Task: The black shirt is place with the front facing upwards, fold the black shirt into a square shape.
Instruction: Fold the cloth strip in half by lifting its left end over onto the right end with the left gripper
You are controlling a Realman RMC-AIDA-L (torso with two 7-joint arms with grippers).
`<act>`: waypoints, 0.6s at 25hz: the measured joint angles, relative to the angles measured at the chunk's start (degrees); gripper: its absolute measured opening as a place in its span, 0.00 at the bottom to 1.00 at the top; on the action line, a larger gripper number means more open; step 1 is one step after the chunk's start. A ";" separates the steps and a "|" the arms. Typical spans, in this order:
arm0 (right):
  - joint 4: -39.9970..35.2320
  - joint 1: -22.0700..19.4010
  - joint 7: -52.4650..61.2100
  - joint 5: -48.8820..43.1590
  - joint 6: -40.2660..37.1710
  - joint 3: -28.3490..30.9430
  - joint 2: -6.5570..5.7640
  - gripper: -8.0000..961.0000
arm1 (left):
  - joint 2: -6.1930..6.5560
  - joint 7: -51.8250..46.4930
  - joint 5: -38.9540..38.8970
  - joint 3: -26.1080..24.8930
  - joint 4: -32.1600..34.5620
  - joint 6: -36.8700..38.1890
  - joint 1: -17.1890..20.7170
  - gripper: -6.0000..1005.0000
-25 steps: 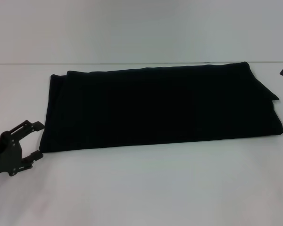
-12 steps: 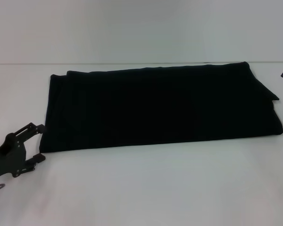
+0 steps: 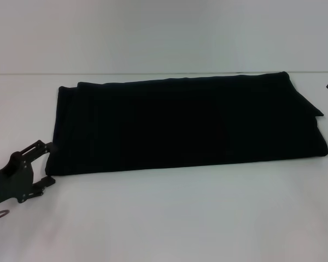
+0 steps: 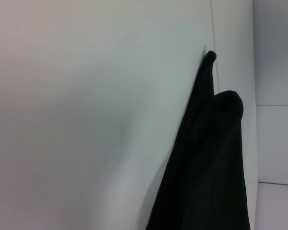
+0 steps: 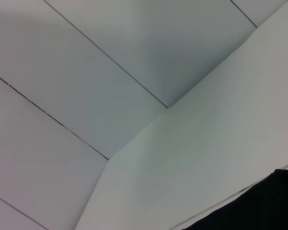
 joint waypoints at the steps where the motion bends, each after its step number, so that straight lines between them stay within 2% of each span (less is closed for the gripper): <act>1: 0.00 0.00 0.00 0.03 -0.11 0.02 -0.01 0.94 | 0.00 0.00 0.02 0.02 -0.07 -0.13 -0.17 0.94; 7: 0.00 0.00 0.00 0.20 -1.29 0.55 -0.01 0.94 | 0.01 0.36 0.14 0.06 -1.27 -0.95 -1.68 0.94; 15: 0.00 -0.02 0.00 0.20 -2.02 1.29 0.09 0.94 | -0.68 1.46 0.17 0.85 -1.35 -3.16 -4.82 0.94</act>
